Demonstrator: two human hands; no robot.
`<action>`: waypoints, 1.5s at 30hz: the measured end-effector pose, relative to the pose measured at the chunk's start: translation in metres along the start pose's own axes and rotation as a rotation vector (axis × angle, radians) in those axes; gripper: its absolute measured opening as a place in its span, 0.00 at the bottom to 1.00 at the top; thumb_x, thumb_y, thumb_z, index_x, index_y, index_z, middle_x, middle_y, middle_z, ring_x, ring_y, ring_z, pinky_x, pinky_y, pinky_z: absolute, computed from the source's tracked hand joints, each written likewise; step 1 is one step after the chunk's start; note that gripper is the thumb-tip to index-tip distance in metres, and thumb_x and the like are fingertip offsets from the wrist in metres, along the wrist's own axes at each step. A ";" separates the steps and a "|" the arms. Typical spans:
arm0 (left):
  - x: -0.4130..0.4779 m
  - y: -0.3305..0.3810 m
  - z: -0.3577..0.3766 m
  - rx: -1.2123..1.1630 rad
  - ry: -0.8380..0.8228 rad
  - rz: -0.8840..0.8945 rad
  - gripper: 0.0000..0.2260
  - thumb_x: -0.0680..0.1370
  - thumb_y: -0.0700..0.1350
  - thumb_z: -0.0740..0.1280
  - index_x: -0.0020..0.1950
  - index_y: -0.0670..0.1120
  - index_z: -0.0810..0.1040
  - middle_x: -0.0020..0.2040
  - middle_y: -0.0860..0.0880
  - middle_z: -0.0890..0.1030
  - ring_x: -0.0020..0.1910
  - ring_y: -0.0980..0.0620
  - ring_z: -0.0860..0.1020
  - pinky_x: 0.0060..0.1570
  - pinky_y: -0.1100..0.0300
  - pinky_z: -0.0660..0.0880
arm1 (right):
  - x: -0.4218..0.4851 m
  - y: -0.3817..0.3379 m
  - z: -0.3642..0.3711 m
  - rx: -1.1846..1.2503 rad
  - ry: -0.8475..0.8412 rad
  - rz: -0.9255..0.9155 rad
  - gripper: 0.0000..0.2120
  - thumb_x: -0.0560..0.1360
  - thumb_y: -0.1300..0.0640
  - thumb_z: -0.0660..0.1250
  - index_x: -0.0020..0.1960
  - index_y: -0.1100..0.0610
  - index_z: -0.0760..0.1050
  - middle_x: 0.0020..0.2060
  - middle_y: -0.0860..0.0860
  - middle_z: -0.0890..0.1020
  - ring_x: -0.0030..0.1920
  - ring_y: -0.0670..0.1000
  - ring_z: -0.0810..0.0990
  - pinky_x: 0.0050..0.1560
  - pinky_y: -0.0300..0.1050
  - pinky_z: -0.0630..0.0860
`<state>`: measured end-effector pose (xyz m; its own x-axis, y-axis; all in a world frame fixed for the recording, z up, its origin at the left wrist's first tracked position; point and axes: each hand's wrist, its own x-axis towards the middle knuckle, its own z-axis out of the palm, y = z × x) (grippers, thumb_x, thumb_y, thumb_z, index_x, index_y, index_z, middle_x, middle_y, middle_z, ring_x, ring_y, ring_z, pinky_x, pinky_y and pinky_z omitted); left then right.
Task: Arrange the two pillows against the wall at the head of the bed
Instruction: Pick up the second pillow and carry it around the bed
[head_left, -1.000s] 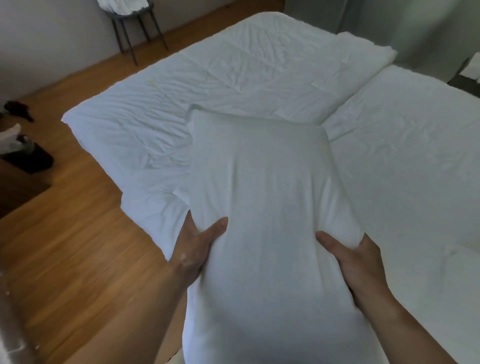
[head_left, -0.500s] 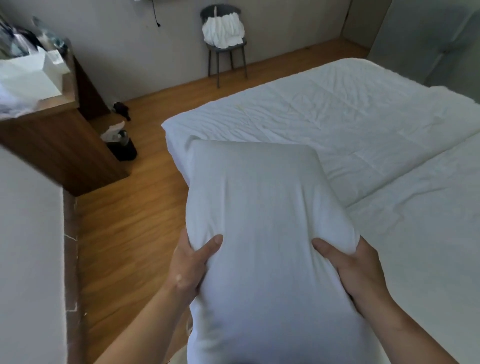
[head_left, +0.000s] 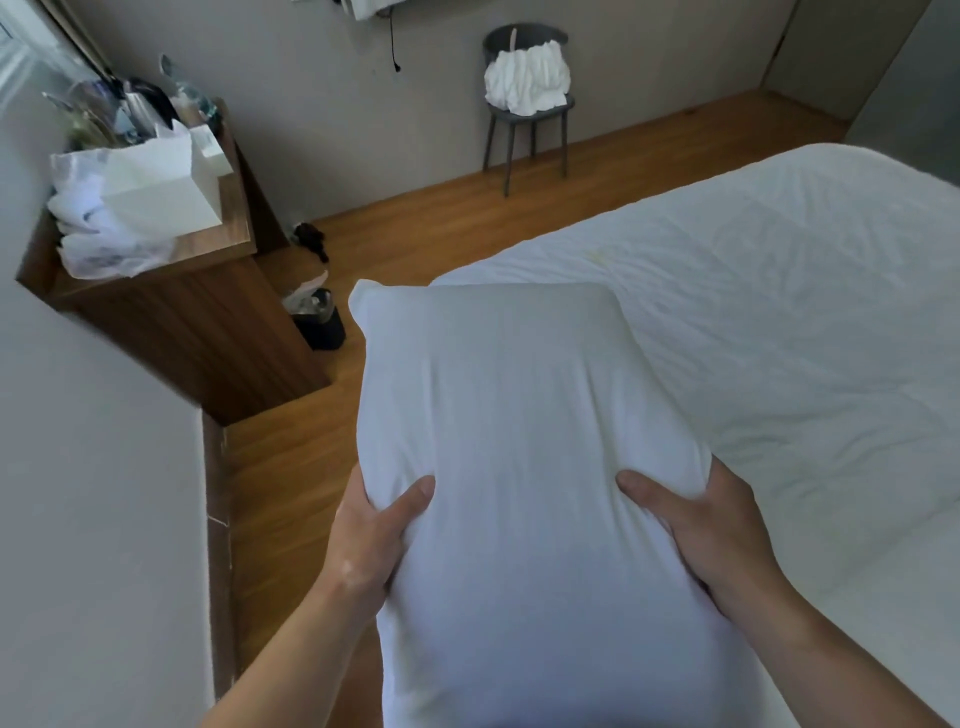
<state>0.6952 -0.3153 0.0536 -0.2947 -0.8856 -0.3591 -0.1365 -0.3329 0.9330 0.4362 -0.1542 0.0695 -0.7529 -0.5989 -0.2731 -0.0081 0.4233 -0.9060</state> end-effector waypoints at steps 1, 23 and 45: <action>0.013 0.005 -0.006 -0.003 0.000 -0.002 0.52 0.51 0.70 0.82 0.72 0.57 0.74 0.62 0.54 0.85 0.59 0.46 0.85 0.58 0.44 0.82 | 0.009 -0.008 0.011 -0.004 -0.003 0.000 0.33 0.59 0.40 0.83 0.62 0.44 0.79 0.52 0.41 0.86 0.53 0.49 0.84 0.59 0.57 0.79; 0.443 0.178 -0.080 -0.021 0.131 -0.034 0.43 0.57 0.64 0.84 0.69 0.56 0.75 0.59 0.55 0.85 0.57 0.49 0.85 0.45 0.60 0.82 | 0.370 -0.208 0.288 -0.014 -0.095 -0.045 0.29 0.62 0.45 0.83 0.60 0.44 0.78 0.51 0.38 0.83 0.52 0.45 0.82 0.53 0.50 0.76; 0.862 0.333 -0.132 0.118 -0.264 0.045 0.20 0.70 0.51 0.77 0.59 0.62 0.76 0.48 0.66 0.87 0.45 0.64 0.86 0.32 0.69 0.80 | 0.605 -0.361 0.511 0.094 0.219 0.063 0.35 0.62 0.43 0.82 0.66 0.49 0.77 0.54 0.42 0.82 0.55 0.50 0.81 0.58 0.54 0.76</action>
<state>0.5207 -1.2325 0.0577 -0.5366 -0.7784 -0.3257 -0.2227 -0.2416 0.9445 0.3201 -1.0167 0.0657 -0.8749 -0.4071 -0.2625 0.0969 0.3840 -0.9182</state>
